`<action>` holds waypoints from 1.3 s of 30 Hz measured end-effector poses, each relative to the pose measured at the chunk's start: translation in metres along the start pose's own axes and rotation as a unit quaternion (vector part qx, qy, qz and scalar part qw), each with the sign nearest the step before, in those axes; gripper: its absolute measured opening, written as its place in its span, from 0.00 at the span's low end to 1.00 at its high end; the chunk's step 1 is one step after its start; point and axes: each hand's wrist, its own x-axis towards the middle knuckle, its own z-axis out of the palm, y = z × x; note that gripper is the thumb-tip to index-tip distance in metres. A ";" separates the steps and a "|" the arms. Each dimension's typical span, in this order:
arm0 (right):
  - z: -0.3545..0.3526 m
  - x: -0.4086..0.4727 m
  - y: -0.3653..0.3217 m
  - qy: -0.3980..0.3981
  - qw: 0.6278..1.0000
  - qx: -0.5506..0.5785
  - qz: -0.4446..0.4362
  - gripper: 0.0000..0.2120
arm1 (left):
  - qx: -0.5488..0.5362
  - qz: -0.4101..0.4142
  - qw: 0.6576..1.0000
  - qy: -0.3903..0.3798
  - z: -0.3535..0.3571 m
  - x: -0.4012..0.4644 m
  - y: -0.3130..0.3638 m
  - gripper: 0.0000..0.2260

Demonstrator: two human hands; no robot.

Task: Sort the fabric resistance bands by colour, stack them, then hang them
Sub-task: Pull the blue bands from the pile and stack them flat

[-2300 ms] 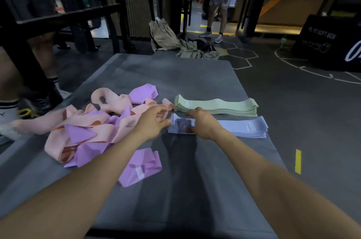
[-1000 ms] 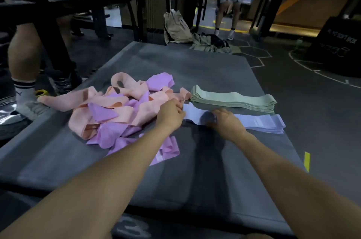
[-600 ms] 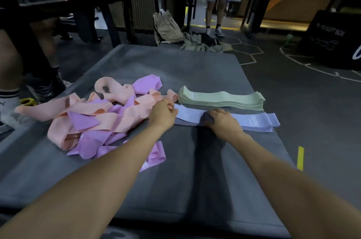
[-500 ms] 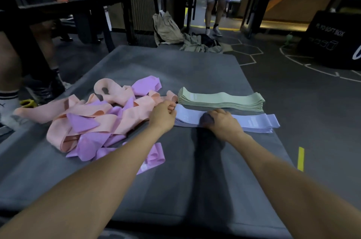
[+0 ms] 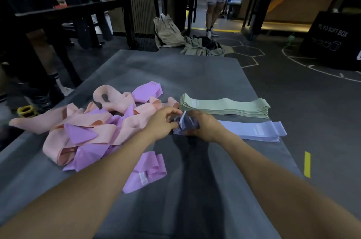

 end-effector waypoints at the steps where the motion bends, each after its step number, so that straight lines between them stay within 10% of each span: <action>1: 0.000 0.001 0.000 -0.001 1.000 0.010 -0.007 0.30 | 0.004 0.007 1.000 -0.011 -0.002 0.002 -0.002 0.17; 14: -0.002 0.009 0.004 0.002 0.999 0.006 -0.036 0.25 | 0.068 0.020 0.989 -0.133 -0.004 0.021 -0.008 0.29; 39: -0.002 -0.003 -0.004 0.047 0.939 -0.332 -0.081 0.10 | -0.005 -0.012 0.997 -0.078 0.001 0.019 -0.014 0.33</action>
